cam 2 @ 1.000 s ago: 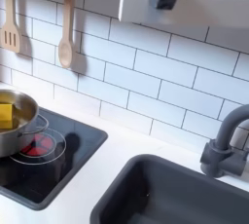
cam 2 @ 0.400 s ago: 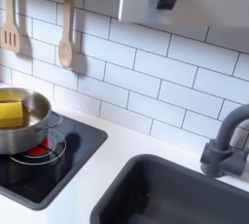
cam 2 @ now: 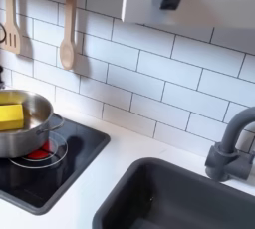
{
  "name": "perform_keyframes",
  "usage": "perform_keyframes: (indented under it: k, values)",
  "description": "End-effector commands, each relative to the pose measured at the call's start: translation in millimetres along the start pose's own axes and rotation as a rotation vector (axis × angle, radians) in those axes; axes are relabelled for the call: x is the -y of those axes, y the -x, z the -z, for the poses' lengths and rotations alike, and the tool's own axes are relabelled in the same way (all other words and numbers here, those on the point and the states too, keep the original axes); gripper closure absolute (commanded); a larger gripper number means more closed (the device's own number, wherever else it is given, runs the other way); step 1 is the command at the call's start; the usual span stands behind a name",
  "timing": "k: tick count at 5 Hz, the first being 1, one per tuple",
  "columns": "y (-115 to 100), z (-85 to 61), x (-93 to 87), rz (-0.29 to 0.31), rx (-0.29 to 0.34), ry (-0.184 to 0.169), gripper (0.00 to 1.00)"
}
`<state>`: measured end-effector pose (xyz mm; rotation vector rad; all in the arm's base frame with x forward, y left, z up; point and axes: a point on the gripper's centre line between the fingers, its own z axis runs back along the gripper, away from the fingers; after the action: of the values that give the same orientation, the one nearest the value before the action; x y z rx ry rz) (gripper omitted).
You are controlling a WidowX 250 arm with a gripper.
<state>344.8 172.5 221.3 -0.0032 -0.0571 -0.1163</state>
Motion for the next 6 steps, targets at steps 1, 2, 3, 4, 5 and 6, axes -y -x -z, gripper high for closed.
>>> perform_keyframes:
  k: [1, 2, 3, 4, 5, 6]
  values:
    - [-8, 9.4, 4.7, 0.014, -0.007, -0.008, 1.00]
    - [-11, 11.9, 8.6, 0.021, 0.011, -0.006, 1.00]
    - [-14, 20.1, 9.7, 0.020, 0.007, -0.003, 1.00]
    - [-19, 24.5, 8.7, 0.008, 0.033, 0.003, 1.00]
    - [-26, 26.9, 8.2, 0.011, 0.043, 0.007, 1.00]
    - [-28, 39.4, 9.5, 0.008, 0.027, 0.024, 1.00]
